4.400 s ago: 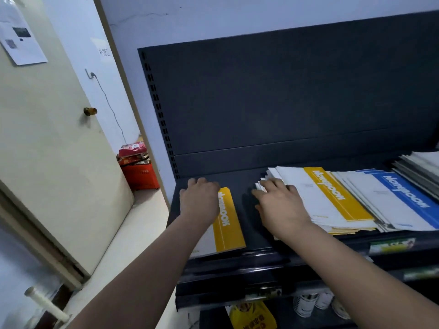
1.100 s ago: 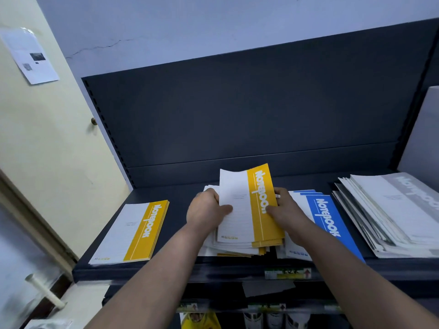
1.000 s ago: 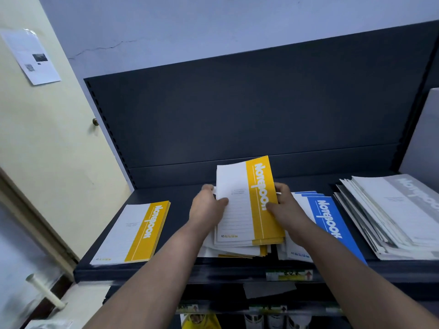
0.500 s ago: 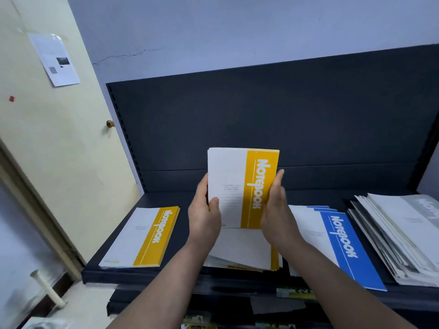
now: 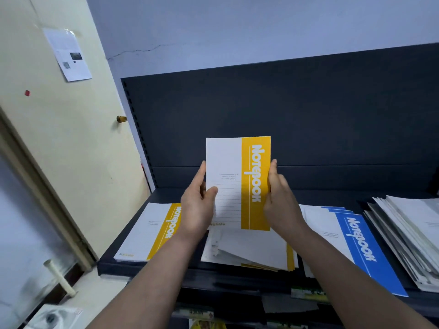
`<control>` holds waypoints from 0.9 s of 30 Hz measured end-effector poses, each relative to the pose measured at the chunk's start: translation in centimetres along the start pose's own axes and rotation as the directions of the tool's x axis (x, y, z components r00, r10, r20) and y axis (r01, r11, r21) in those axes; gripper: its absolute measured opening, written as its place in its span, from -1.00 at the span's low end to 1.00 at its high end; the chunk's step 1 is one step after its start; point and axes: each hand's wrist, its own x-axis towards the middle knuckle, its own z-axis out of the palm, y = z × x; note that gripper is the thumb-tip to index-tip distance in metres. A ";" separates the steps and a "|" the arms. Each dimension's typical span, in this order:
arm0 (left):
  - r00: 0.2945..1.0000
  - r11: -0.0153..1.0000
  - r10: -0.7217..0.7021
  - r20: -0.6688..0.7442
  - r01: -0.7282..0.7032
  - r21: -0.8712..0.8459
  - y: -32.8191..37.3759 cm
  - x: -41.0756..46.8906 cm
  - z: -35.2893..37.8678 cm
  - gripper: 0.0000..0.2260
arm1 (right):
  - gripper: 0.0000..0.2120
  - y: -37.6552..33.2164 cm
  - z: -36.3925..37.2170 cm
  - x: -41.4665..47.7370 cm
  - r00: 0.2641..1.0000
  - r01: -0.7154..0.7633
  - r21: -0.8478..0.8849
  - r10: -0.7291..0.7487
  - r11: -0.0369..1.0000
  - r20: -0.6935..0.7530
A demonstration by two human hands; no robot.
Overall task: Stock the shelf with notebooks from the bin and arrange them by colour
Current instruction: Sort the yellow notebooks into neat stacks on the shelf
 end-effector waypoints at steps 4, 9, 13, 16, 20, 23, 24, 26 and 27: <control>0.995 0.996 -0.066 -0.080 0.070 0.047 -0.4 1.1 -4.3 -0.43 | -0.31 -3.8 2.7 1.0 0.997 0.029 0.021 -0.031 0.999 0.069; 0.973 0.951 -0.188 -0.135 0.214 0.222 -2.0 2.9 -11.3 -0.50 | -0.39 -8.1 8.0 2.4 0.977 0.032 0.004 -0.032 0.999 0.211; 0.954 0.895 -0.275 -0.120 0.299 0.331 -4.6 3.8 -15.4 -0.52 | -0.49 -10.9 12.5 2.5 0.942 -0.020 -0.082 0.046 0.996 0.333; 0.933 0.850 -0.349 -0.084 0.353 0.390 -7.3 4.1 -17.2 -0.53 | -0.68 -11.2 15.7 2.0 0.903 -0.090 -0.073 0.113 0.993 0.415; 0.924 0.806 -0.381 -0.024 0.345 0.481 -10.1 4.3 -18.3 -0.58 | -0.82 -10.8 18.8 1.6 0.878 -0.174 -0.062 0.183 0.983 0.441; 0.922 0.789 -0.382 0.059 0.292 0.540 -11.7 4.3 -18.4 -0.64 | -0.88 -10.8 20.1 1.4 0.862 -0.194 -0.139 0.236 0.971 0.449; 0.922 0.782 -0.378 0.081 0.271 0.561 -12.2 4.3 -18.3 -0.66 | -0.84 -10.8 20.4 1.2 0.853 -0.195 -0.176 0.255 0.965 0.456; 0.921 0.771 -0.375 0.107 0.246 0.587 -13.0 4.4 -17.9 -0.72 | -0.74 -10.4 21.0 1.0 0.843 -0.202 -0.220 0.284 0.954 0.457; 0.920 0.764 -0.376 0.113 0.239 0.600 -13.4 4.4 -17.8 -0.74 | -0.73 -10.2 21.3 0.9 0.845 -0.201 -0.234 0.289 0.951 0.450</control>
